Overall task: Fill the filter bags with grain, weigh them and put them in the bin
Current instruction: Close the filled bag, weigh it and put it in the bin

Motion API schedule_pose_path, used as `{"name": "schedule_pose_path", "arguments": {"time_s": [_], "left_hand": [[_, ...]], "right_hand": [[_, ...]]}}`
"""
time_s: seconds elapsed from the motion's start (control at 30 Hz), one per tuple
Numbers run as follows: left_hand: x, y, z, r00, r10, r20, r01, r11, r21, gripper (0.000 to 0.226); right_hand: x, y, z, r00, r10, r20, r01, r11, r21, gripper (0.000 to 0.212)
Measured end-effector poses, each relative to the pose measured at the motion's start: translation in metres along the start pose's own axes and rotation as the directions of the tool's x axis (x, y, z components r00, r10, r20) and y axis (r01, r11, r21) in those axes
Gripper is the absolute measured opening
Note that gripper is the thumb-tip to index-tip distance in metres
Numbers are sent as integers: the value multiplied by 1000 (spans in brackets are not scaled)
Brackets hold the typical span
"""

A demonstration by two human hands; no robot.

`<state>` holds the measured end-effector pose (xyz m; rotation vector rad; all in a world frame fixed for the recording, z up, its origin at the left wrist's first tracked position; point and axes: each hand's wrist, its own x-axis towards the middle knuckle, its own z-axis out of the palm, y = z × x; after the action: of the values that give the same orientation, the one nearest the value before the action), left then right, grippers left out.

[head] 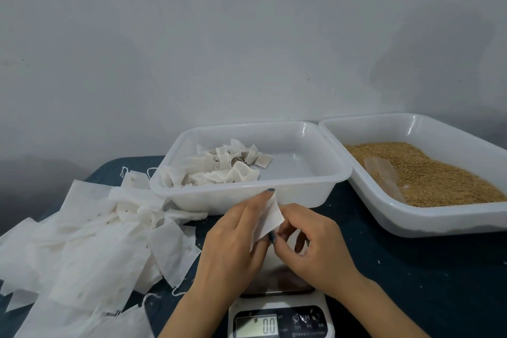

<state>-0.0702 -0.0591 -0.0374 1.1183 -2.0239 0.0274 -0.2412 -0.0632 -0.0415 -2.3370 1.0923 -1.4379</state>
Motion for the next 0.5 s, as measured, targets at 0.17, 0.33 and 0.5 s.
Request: {"name": "schedule_pose_path", "arguments": {"time_s": [0.17,0.33,0.5], "left_hand": [[1,4,1,1000,0,3,0,995,-96,77],[2,2,0,995,-4,-96,-12,987,-159,75],[4,3,1,998,33,-54,-42,984,-173,57]], "right_hand": [[-1,-3,0,1000,-25,-10,24,996,-91,11],[0,-4,0,997,32,-76,-46,982,-181,32],[-2,-1,2,991,66,-120,-80,990,-114,22]]}}
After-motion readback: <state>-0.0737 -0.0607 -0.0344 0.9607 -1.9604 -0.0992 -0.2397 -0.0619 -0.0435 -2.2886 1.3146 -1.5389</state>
